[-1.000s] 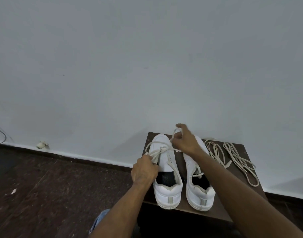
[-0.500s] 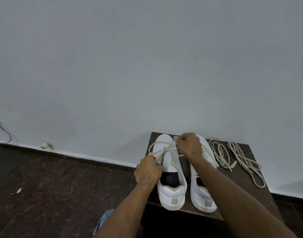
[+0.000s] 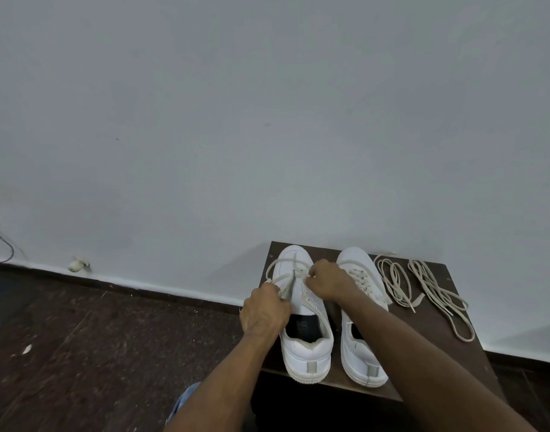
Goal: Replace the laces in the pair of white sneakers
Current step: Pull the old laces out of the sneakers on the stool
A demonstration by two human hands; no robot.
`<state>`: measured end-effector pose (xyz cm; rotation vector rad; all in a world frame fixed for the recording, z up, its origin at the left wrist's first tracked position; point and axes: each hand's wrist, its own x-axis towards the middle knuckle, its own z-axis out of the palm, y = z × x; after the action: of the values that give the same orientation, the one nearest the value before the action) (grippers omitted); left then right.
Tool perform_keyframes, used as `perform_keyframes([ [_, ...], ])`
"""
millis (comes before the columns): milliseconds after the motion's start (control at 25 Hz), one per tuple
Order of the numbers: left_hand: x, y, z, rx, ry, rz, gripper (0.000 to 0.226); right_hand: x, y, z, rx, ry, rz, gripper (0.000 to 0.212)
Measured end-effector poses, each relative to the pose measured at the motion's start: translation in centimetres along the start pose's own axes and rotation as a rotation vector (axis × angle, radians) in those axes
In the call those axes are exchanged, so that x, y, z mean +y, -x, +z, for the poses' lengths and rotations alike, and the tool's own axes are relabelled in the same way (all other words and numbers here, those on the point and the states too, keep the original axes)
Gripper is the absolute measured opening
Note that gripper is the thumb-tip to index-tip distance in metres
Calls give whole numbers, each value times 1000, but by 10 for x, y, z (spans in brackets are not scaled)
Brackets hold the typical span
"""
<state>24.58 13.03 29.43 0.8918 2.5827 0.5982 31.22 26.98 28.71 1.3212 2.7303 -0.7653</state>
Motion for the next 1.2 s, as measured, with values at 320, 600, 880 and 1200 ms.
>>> perform_keyframes([
  [320,2,0,1,13,-31,3,19,-7,4,-13,-78,121,35,16],
  [600,7,1,5,24,-95,35,22,-17,26,-131,47,-771,45,13],
  [880,10,2,6,37,-142,80,23,-26,32,-146,201,-1028,-183,21],
  [1200,-1,-3,11,21,-88,85,22,-12,-5,-16,143,-541,165,16],
])
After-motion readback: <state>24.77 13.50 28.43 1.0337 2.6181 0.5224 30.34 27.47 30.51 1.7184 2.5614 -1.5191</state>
